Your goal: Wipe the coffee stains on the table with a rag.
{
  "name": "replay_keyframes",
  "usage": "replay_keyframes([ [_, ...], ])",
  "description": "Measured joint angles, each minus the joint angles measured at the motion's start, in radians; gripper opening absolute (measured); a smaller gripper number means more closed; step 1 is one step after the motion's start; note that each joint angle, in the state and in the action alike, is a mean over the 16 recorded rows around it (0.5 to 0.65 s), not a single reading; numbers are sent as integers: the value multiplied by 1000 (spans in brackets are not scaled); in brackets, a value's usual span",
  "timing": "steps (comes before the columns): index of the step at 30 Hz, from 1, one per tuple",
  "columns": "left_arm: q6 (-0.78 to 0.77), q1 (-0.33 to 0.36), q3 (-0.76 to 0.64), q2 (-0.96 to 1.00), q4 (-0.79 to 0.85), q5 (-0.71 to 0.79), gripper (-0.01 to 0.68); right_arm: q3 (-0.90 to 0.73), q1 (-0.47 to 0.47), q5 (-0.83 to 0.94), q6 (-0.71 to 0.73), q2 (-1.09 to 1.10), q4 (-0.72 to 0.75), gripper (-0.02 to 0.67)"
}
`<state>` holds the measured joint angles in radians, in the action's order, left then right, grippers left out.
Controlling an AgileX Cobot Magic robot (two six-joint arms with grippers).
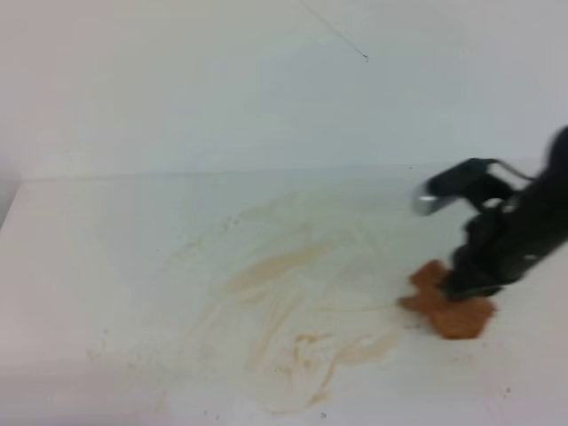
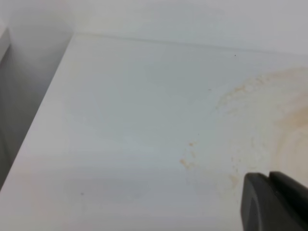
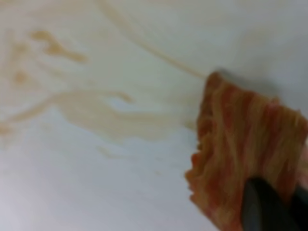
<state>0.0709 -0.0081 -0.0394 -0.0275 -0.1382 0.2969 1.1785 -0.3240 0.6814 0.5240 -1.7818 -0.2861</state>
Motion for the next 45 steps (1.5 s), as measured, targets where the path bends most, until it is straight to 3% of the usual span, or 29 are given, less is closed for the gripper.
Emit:
replay_keyframes([
  [6, 0, 0, 0, 0, 0, 0, 1, -154, 148, -114, 72, 98, -64, 35],
  [12, 0, 0, 0, 0, 0, 0, 1, -235, 228, -201, 120, 114, -133, 53],
  [24, 0, 0, 0, 0, 0, 0, 1, -226, 240, -186, 150, 133, -185, 323],
  [27, 0, 0, 0, 0, 0, 0, 1, -211, 240, -159, 155, 183, -194, 348],
  [31, 0, 0, 0, 0, 0, 0, 1, -195, 240, -116, 157, 281, -202, 283],
  [40, 0, 0, 0, 0, 0, 0, 1, -184, 240, -48, 131, 536, -236, 43],
  [45, 0, 0, 0, 0, 0, 0, 1, -185, 240, -35, 119, 623, -252, -2],
])
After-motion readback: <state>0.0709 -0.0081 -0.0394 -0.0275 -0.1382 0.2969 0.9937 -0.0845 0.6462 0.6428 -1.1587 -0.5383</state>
